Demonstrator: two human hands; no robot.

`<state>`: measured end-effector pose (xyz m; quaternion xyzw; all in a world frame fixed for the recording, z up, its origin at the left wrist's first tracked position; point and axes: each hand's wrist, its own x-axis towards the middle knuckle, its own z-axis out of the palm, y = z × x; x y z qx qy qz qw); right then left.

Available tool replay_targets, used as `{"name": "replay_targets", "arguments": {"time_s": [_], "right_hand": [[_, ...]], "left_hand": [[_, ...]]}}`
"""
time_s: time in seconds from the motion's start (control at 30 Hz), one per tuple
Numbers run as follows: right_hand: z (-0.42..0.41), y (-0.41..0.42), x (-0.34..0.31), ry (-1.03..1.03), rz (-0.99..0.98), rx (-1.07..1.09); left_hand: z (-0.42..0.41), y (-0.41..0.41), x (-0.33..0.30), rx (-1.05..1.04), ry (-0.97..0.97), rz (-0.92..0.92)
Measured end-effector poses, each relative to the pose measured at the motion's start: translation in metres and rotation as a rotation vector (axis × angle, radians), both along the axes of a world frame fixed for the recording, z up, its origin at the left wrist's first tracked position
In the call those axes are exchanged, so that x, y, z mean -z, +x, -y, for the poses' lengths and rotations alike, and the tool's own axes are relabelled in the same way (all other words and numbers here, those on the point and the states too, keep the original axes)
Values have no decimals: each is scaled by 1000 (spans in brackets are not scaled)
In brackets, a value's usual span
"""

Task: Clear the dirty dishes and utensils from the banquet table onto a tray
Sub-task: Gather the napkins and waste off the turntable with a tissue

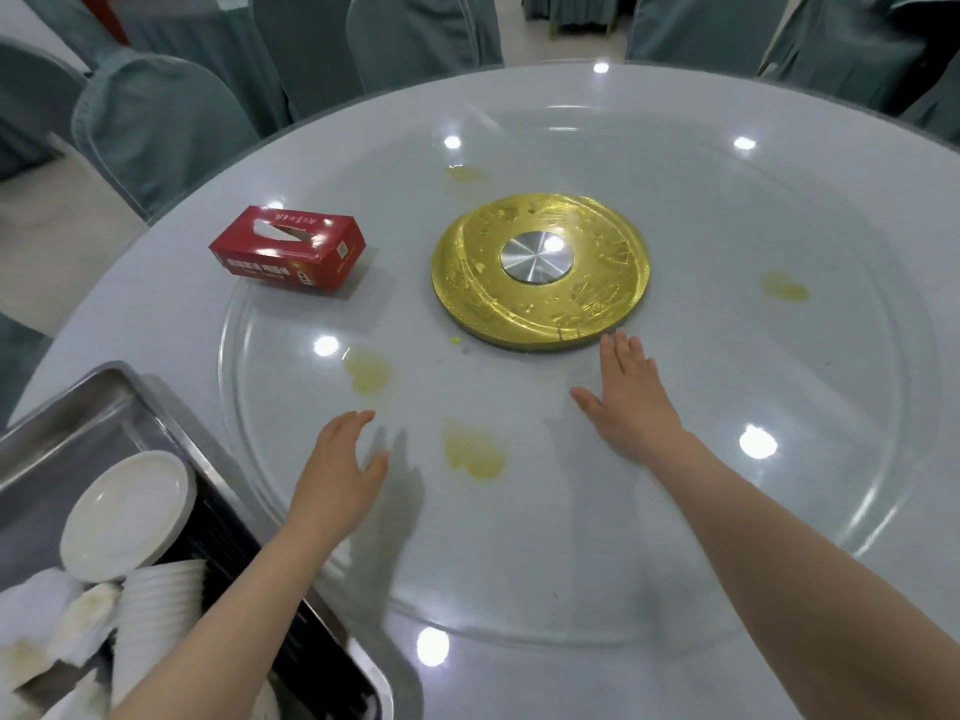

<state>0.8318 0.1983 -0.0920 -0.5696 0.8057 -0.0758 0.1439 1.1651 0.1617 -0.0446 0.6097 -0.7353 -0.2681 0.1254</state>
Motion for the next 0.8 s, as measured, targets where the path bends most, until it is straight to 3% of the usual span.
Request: {"name": "replay_targets", "arguments": {"time_s": [0.33,0.57,0.8], "right_hand": [[-17,-12,-1,-61,16,-180],[-59,-8,4,-98,65,-208],[-92,-2,11,-144,91,-142]], "left_hand": [[60,-102,11,311,-23,128],[90,-127,31,291,-58,314],[87,-123,30,219,-237,189]]}}
